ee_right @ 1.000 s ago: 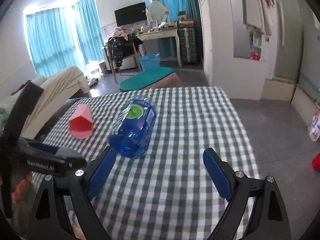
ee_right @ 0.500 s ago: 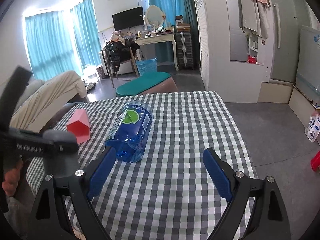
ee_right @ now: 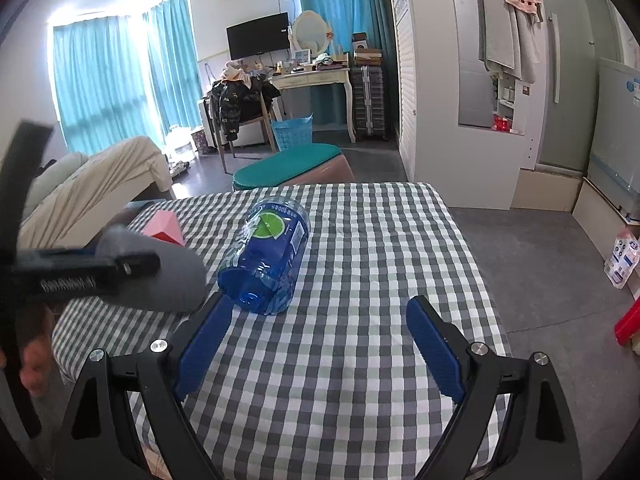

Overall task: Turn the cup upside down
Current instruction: 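Rotate the gray cup in the left gripper so its closed bottom faces up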

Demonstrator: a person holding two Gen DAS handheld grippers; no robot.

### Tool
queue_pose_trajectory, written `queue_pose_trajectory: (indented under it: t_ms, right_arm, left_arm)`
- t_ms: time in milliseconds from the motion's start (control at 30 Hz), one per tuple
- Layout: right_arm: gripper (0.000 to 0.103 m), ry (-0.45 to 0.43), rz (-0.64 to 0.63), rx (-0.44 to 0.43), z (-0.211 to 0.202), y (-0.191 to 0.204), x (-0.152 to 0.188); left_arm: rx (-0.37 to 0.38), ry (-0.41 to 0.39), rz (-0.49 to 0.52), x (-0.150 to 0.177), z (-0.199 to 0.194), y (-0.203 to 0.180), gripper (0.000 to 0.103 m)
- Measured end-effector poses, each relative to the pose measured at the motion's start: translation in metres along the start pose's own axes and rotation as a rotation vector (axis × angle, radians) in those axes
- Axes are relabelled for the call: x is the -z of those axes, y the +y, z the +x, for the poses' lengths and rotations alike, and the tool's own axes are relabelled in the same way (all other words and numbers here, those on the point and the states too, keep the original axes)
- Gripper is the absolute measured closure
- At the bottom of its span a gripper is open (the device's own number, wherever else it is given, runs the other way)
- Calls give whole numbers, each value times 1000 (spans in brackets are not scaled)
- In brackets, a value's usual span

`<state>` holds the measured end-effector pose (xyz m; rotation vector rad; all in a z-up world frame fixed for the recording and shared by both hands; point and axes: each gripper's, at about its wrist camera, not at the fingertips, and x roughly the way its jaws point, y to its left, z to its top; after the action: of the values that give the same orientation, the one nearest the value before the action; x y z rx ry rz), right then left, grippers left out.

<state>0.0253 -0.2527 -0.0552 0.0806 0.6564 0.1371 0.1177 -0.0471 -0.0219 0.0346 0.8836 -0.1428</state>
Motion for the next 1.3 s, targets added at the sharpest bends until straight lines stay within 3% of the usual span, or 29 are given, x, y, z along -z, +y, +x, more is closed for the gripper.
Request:
queue_pose_trajectory:
  t_ms: [300, 533, 700, 1100, 1167, 1233, 1300]
  right_arm:
    - [14, 12, 1, -3, 2, 2, 3]
    - [14, 11, 3, -3, 2, 2, 2]
    - [14, 10, 0, -4, 0, 4, 3]
    - [14, -7, 7, 25, -17, 3, 4]
    - [14, -14, -1, 23, -20, 4, 2]
    - [14, -19, -6, 22, -23, 5, 2]
    - [14, -26, -10, 27, -26, 6, 1]
  left_arm:
    - [11, 30, -24, 13, 6, 3, 31]
    - [-19, -42, 25, 39, -14, -12, 31]
    - [-31, -88, 62, 37, -9, -20, 30]
    - [-4, -71, 32, 48, 5, -9, 29]
    - [-8, -73, 21, 48, 2, -7, 27]
    - [-18, -89, 14, 48, -5, -6, 18]
    - [-19, -126, 14, 50, -14, -6, 18]
